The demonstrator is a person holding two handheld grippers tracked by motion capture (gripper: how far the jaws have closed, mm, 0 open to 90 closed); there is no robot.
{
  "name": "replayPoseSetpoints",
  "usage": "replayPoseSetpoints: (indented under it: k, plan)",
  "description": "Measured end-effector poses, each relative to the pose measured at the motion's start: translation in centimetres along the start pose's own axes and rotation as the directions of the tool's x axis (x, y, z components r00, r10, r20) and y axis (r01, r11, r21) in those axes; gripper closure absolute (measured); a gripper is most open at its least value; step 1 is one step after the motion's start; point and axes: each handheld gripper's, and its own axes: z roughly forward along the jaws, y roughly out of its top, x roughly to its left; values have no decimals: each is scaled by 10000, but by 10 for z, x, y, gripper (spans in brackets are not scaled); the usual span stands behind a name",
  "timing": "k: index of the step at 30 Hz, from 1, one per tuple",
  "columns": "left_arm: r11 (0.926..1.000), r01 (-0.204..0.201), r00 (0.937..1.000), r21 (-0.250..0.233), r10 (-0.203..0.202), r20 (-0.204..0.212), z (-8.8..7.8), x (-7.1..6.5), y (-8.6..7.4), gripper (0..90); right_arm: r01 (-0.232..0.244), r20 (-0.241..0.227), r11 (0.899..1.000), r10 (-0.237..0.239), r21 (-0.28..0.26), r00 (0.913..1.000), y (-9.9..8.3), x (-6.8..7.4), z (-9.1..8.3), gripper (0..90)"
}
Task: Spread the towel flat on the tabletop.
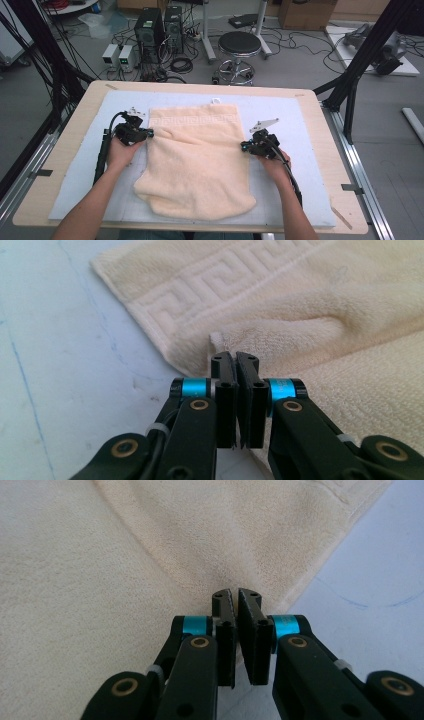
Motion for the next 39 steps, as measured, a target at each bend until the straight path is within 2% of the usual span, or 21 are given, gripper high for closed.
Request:
replayPoseSetpoints:
  k: [3, 6, 9, 11, 14, 18, 22, 24, 26, 28, 31, 34, 36, 37, 38, 39]
  plan:
    - [9986, -534, 9984, -30, 535, 167, -7, -5, 1, 817, 31, -64, 9999, -32, -170, 10000, 1, 4, -5, 731]
    - [9964, -739, 9962, -420, 757, 440, -21, -11, 0, 716, 248, -165, 9993, -253, -277, 9995, 2, 11, -16, 679]
    - [9906, -1079, 9910, -839, 1139, 704, -38, -18, -3, 644, 484, -328, 9955, -512, -810, 9981, 4, 20, -32, 623]
    - [9873, -1159, 9868, -1082, 1268, 1003, -51, -21, -8, 607, 700, -425, 9916, -750, -1086, 9963, 6, 29, -42, 605]
    - [9791, -1336, 9778, -1534, 1555, 1405, -69, -29, -19, 565, 1157, -576, 9822, -1253, -1480, 9904, 4, 45, -56, 578]
    - [9664, -1741, 9641, -1892, 2064, 1670, -87, -44, -38, 526, 1504, -941, 9725, -1689, -1777, 9811, -4, 68, -70, 544]
    - [9602, -1796, 9582, -2137, 2200, 1831, -98, -56, -59, 461, 1825, -1260, 9663, -2069, -1817, 9702, -14, 87, -77, 502]
    - [9563, -1845, 9541, -2269, 2297, 1922, -104, -63, -67, 431, 1848, -1378, 9655, -2114, -1833, 9676, -20, 96, -80, 486]
    - [9512, -2028, 9437, -2327, 2533, 2128, -110, -72, -75, 416, 1765, -1636, 9661, -2081, -1886, 9643, -26, 103, -82, 475]
    - [9470, -2156, 9370, -2382, 2693, 2225, -114, -79, -81, 395, 1832, -1766, 9650, -2166, -1877, 9601, -31, 110, -85, 461]
    - [9403, -2363, 9195, -2451, 2980, 2563, -120, -89, -91, 367, 1791, -2021, 9654, -2169, -1897, 9551, -38, 120, -87, 451]
    - [9357, -2683, 9025, -2289, 3273, 2799, -119, -95, -97, 355, 1932, -2160, 9676, -2259, -1624, 9499, -43, 128, -83, 448]
    - [9359, -2821, 8912, -2109, 3370, 3036, -113, -98, -101, 354, 1998, -2235, 9706, -2260, -1339, 9482, -46, 130, -76, 457]
    - [9352, -2951, 8847, -1957, 3448, 3137, -109, -100, -102, 356, 1998, -2244, 9722, -2232, -1225, 9486, -48, 130, -72, 471]
    - [9317, -3133, 8745, -1836, 3584, 3268, -105, -103, -104, 373, 1957, -2357, 9747, -2163, -1075, 9475, -49, 130, -68, 494]
    - [9262, -3381, 8580, -1672, 3763, 3496, -101, -104, -106, 429, 1936, -2521, 9764, -2118, -953, 9442, -50, 130, -64, 520]
